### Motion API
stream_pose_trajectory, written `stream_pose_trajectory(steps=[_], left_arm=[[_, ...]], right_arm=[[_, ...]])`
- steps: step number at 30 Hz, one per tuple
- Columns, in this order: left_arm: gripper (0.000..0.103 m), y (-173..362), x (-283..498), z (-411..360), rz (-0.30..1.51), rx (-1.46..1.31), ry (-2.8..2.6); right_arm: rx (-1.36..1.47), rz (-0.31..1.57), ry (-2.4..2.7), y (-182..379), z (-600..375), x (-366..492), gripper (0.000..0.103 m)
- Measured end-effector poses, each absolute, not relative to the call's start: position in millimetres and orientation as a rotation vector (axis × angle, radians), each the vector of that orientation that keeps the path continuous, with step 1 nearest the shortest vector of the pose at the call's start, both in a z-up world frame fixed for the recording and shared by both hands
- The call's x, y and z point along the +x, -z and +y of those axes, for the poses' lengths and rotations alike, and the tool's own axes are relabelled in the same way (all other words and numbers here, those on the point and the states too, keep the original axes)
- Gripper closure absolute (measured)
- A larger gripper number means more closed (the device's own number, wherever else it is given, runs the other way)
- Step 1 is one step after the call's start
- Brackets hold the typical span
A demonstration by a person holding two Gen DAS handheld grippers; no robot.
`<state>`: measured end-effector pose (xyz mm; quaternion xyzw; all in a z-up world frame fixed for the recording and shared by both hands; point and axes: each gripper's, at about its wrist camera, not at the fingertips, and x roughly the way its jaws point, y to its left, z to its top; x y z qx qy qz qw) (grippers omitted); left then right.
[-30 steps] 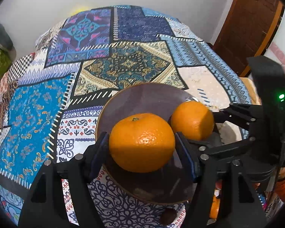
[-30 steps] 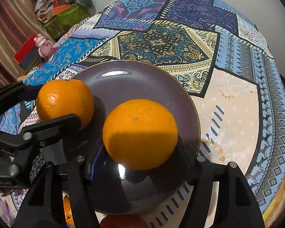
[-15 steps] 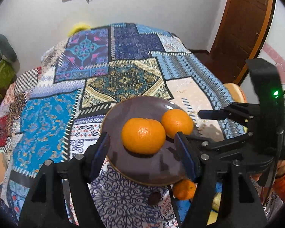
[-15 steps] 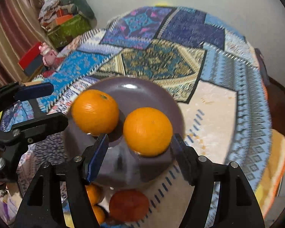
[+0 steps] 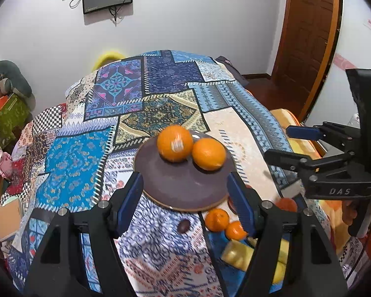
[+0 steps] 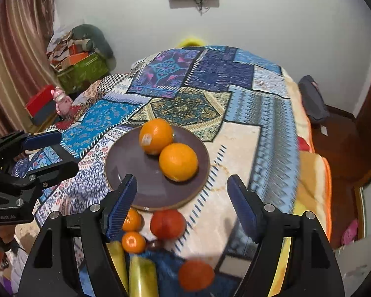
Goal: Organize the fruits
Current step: 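Grasp a red tomato with the right gripper while the left gripper grasps another tomato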
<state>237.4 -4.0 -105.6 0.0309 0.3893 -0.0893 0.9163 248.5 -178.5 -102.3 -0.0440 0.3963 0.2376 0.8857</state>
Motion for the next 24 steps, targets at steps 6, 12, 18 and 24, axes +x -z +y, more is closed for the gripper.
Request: stream_pose_trajectory(steps=[6, 12, 18, 24], left_arm=[[0.033, 121.4, 222.5, -17.0, 0.832, 0.041, 0.211], [0.033, 149.0, 221.7, -27.1, 0.896, 0.014, 0.232], [0.033, 169.6, 228.4, -36.6, 0.948, -0.022, 0.257], [0.035, 180.8, 236.4, -54.2, 0.964, 0.0, 0.281]], right_arm=[[-0.073, 0.839, -0.434, 119.8, -200.3, 227.6, 0.029], [-0.057, 0.913, -0.401, 154.6, -215.3, 216.0, 0.029], [-0.019, 0.96, -0.418, 176.9, -221.5, 205.9, 0.029], [0.019, 1.004, -0.444, 192.5, -225.1, 207.8, 0.037]])
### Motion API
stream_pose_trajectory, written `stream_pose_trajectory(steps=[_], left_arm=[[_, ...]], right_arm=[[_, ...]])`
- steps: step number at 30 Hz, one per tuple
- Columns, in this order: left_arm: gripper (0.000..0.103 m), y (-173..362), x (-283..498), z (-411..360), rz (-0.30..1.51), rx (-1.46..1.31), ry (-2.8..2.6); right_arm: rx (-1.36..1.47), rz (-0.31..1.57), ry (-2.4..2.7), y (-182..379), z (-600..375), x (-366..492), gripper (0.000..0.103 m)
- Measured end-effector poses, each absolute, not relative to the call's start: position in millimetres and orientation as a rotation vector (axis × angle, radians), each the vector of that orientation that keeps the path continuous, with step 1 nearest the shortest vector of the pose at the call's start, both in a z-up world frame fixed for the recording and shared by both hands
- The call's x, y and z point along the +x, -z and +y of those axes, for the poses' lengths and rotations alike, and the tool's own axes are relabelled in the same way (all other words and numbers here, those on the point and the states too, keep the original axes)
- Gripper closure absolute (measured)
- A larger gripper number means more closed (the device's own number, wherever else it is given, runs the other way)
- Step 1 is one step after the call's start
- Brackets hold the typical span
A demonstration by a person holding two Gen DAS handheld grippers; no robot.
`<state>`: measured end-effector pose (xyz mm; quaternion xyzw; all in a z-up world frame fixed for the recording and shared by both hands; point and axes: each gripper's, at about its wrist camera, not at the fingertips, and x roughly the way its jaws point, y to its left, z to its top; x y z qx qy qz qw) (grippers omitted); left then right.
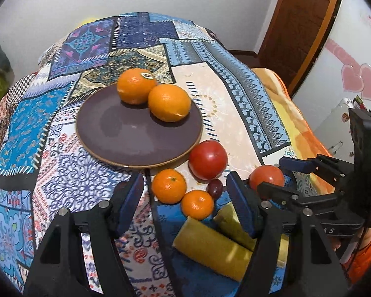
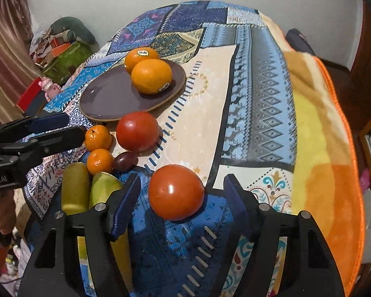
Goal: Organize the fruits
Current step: 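Grasp a red tomato with the right gripper while the left gripper grasps another tomato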
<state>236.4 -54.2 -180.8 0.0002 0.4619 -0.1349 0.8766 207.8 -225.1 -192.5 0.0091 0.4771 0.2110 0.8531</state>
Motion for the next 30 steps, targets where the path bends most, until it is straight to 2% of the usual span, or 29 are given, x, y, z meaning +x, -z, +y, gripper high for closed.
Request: stream_pose_trajectory(steps=[6, 12, 30], left_arm=[[0.042, 192.0, 249.5, -70.2, 0.996, 0.014, 0.299], [0.051, 198.6, 260.4, -84.3, 1.023, 0.032, 0.328], [0.052, 222.9, 286.5, -104.4, 1.12, 0.043, 0.29]], right_arm=[[0.05, 1.028, -0.49, 199.7, -225.7, 206.1, 0.057], [0.033, 0.997, -0.477, 193.9, -229.4, 202.7, 0.058], [0.089, 0.955, -0.471, 189.7, -250.0, 204.6, 0.058]])
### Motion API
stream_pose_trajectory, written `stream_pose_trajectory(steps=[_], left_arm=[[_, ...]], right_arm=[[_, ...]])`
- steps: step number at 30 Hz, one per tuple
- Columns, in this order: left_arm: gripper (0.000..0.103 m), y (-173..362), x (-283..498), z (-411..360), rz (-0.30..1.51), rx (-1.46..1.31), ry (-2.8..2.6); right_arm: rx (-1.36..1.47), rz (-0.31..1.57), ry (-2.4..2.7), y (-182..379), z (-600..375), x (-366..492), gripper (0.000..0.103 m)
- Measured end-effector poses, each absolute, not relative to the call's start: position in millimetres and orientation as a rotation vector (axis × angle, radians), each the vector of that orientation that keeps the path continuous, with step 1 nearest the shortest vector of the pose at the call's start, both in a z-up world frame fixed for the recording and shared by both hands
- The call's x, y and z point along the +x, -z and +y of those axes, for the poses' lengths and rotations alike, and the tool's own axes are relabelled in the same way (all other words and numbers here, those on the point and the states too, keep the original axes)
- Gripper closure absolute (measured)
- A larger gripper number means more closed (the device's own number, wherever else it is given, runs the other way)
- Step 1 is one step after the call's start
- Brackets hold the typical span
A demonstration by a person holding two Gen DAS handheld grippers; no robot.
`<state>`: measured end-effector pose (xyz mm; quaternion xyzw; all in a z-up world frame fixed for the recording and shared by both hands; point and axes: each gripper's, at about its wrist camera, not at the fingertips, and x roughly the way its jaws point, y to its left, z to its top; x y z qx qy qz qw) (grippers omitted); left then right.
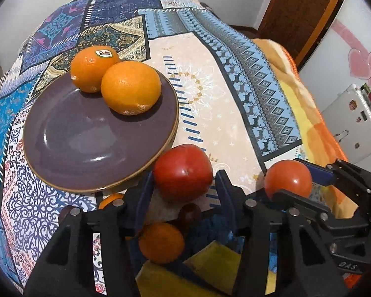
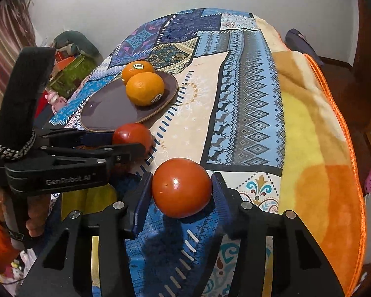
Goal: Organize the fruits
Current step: 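Grasp a red tomato with the right gripper while the left gripper grasps another tomato, then place both red tomatoes on the purple plate beside the oranges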
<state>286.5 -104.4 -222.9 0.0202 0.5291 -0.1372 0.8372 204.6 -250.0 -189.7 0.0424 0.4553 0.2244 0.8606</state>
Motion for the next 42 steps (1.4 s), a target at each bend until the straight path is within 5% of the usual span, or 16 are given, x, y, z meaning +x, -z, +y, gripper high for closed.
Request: stream_pose_trajectory(steps=[20, 42], left_arm=[[0.054, 177.6, 267.8, -86.3, 1.021, -0.023, 0.304], [0.054, 92.9, 254.1, 35.4, 0.815, -0.069, 0.126]], right_arm=[[0.057, 0.883, -0.456, 150.2, -237.9, 211.7, 0.058], [-0.01, 0.775, -0.571, 114.9, -147.0, 242.1, 0.058]])
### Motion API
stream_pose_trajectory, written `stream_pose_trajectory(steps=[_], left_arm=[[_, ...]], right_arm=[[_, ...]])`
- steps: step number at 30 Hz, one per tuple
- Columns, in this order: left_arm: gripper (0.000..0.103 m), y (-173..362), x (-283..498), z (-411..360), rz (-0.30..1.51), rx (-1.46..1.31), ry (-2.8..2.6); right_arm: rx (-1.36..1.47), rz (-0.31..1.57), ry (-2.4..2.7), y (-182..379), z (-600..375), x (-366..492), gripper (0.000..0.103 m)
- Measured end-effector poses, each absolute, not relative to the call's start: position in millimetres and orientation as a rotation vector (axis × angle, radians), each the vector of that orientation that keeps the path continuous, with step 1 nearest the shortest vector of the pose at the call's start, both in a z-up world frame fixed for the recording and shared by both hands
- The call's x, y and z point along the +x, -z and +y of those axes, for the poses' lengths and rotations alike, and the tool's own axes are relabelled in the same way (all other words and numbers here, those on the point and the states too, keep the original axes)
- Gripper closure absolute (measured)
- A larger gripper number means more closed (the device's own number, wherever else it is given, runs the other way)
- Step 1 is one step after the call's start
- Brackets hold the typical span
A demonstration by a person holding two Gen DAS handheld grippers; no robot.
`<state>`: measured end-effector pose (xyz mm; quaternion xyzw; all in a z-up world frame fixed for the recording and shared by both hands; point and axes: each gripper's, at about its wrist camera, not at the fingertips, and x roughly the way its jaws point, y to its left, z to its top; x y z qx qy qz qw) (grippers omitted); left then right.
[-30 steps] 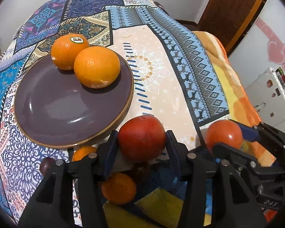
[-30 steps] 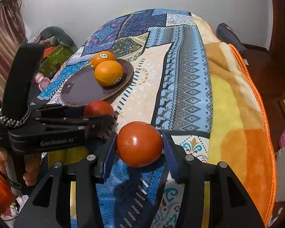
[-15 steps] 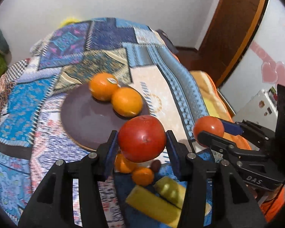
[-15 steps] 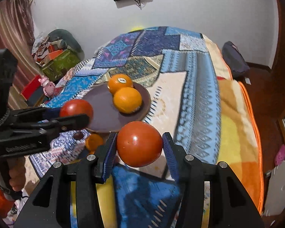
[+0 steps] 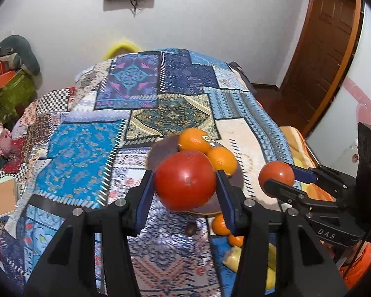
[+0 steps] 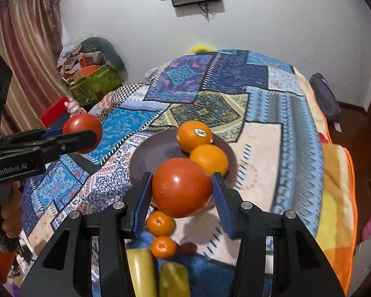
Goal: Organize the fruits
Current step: 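Place both red tomatoes on the purple plate beside the oranges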
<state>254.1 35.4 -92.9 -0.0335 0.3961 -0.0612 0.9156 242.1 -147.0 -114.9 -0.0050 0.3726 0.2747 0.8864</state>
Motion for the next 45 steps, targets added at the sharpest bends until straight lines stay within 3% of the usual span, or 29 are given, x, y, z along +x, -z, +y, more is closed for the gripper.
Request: stream_pose_trajectory(steps=[34, 45], left_arm=[[0.054, 191.8, 335.3, 52.5, 1.001, -0.102, 0.143], [0.054, 197.2, 342.7, 49.6, 1.012, -0.095, 0.159]], right_arm=[[-0.077, 0.923, -0.617, 170.3, -90.3, 294.7, 0.058], [-0.066, 0.941, -0.622, 174.6, -90.0, 297.8, 0.057]])
